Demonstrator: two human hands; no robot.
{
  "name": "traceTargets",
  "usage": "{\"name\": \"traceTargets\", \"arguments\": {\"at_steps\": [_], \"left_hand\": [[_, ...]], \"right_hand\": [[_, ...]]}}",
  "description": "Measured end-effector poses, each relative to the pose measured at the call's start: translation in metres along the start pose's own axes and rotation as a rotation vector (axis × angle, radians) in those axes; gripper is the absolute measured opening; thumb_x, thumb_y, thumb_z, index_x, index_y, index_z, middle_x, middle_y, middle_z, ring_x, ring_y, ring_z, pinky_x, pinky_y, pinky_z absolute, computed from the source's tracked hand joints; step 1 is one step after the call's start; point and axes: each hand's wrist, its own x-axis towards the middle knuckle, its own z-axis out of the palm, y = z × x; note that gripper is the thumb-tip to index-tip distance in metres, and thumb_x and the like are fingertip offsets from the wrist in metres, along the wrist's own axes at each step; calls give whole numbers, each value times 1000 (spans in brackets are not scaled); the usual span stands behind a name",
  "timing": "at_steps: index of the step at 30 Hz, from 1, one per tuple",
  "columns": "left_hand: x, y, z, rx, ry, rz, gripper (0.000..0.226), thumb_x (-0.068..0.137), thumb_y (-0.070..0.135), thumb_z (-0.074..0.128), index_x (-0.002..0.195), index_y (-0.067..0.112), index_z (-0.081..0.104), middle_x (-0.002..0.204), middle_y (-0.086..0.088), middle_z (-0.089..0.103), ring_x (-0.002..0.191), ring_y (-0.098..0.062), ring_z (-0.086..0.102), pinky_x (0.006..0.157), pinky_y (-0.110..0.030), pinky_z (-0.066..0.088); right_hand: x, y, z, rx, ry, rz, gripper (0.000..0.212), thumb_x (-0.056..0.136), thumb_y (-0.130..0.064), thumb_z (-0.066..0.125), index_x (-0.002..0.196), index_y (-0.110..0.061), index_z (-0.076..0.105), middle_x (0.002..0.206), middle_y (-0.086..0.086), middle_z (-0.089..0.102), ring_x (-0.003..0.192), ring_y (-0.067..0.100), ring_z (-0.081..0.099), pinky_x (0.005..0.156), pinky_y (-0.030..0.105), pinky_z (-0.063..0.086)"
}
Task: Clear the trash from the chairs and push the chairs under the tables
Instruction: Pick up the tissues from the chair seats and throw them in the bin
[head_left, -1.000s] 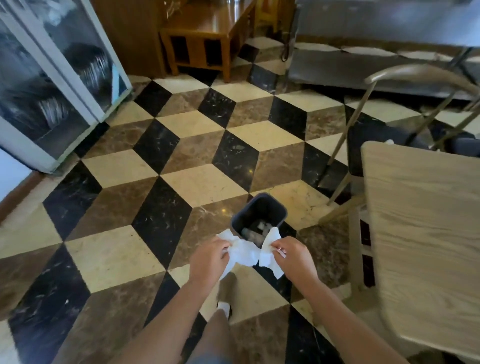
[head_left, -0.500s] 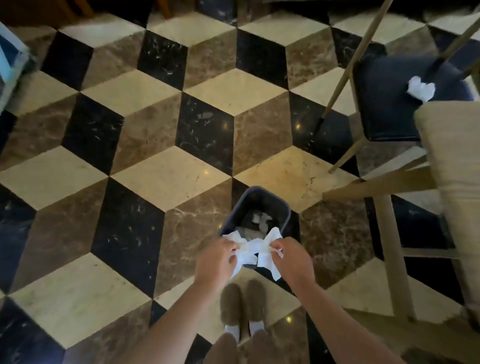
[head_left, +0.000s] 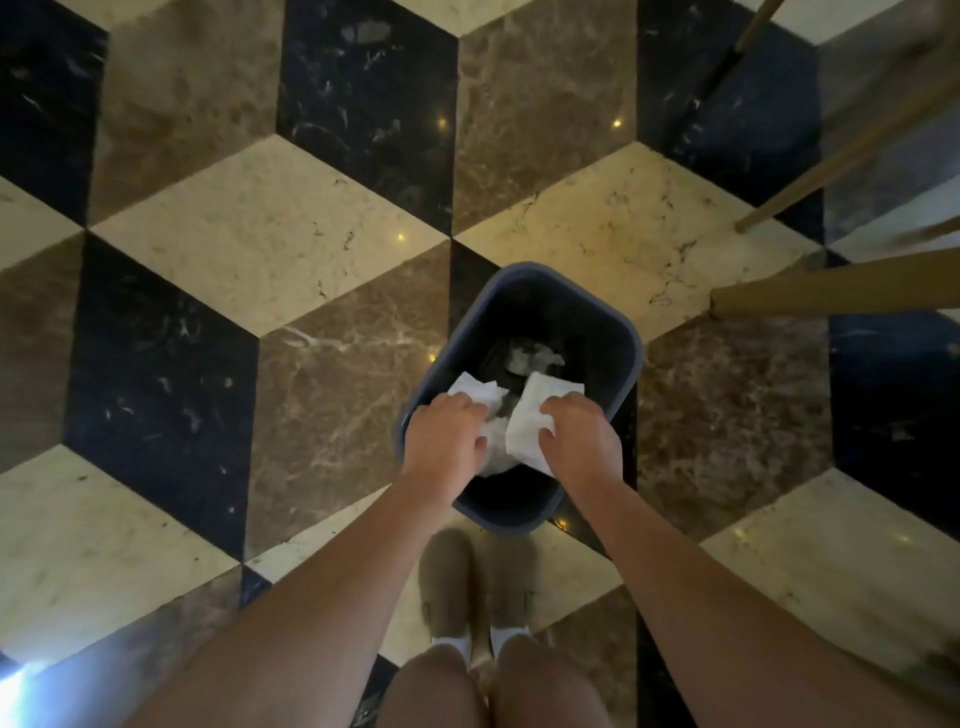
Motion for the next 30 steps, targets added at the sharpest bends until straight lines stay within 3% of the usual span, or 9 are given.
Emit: {"name": "traceTargets", "arguments": {"at_steps": [3,8,16,19,22,30], "left_hand": [[-6,1,-6,-75,10,-4,34,89,26,56,122,19,56,119,-2,60,109,-24,53,86,-36,42],[-50,16,-75,-65,56,-1,34,88,28,57,121,19,57,115,-2,62,107,-23,56,87,-37,44],[-163,71,-266,11,192,0,21,91,30,52,106,17,59,106,-2,60,102,-23,56,82,-35,44],[-205,82,-319,42,254,-14,28,91,30,51,115,17,57,114,-1,59,110,-21,53,89,-35,42],[-240,85,-355,81,333,-49,29,92,31,50,115,17,58,113,-1,60,109,-21,52,91,-35,40],[-281,60,-419,131,505,-91,28,93,34,45,111,17,56,109,-2,61,106,-21,53,89,-34,40]], "right_hand": [[-10,-7,-14,27,34,-54,19,89,-14,55,106,-13,61,104,7,58,96,24,54,68,36,51],[-53,-37,-82,-22,79,-141,7,87,-14,56,91,-11,61,93,8,59,86,23,54,66,34,49],[-170,-115,-247,-106,127,-230,21,92,-22,50,109,-14,58,110,6,60,103,24,53,85,36,46],[-206,-141,-293,-127,144,-252,24,93,-25,46,112,-16,57,115,6,59,107,25,51,87,37,44],[-238,-165,-330,-149,183,-275,29,93,-30,47,118,-18,54,122,6,57,112,24,49,91,38,43],[-262,-233,-384,-159,363,-418,24,90,-33,49,104,-16,59,110,4,60,104,23,52,87,36,43]]}}
